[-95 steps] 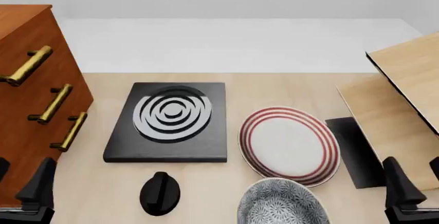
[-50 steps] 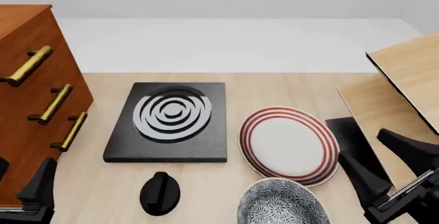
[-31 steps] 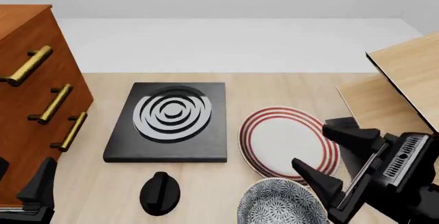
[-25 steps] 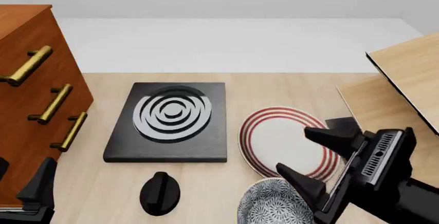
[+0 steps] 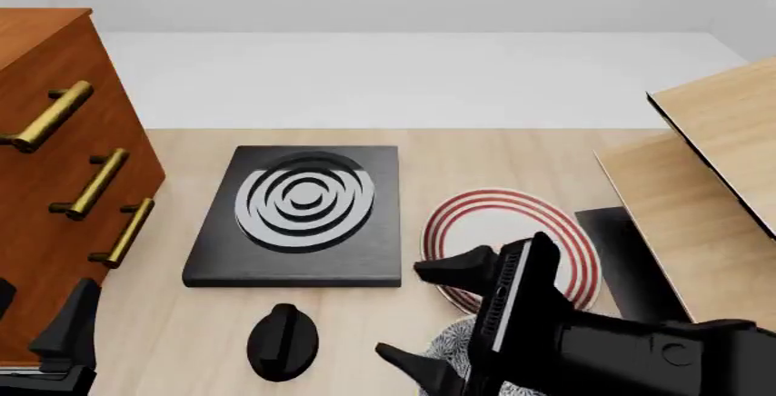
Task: Pick up the cream cheese and put it in the bowl.
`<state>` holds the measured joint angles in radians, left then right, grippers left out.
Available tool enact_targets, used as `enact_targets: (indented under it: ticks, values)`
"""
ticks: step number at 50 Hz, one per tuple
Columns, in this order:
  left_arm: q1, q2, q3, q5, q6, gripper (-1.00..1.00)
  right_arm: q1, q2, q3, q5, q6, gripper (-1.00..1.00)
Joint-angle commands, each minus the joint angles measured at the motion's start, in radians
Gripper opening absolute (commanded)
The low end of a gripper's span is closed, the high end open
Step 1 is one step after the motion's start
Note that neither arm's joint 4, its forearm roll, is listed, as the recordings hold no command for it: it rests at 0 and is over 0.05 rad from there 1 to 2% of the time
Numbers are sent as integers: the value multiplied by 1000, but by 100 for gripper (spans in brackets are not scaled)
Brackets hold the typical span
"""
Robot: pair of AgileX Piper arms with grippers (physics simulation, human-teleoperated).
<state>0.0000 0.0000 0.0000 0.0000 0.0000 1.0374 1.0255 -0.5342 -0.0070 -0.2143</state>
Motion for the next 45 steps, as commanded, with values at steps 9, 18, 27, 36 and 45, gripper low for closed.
enact_targets:
  ticks: [9,18,27,36,45]
  values:
    - [0,0,0,0,0,100,150,220,-107,-40,24,100]
    - [0,0,0,0,0,100,213,347,-160,-72,45,100]
    - [0,0,0,0,0,100,273,447,-212,-89,67,100]
    - [0,0,0,0,0,100,314,549,-251,-114,91,100]
    - [0,0,0,0,0,100,343,617,-285,-129,106,100]
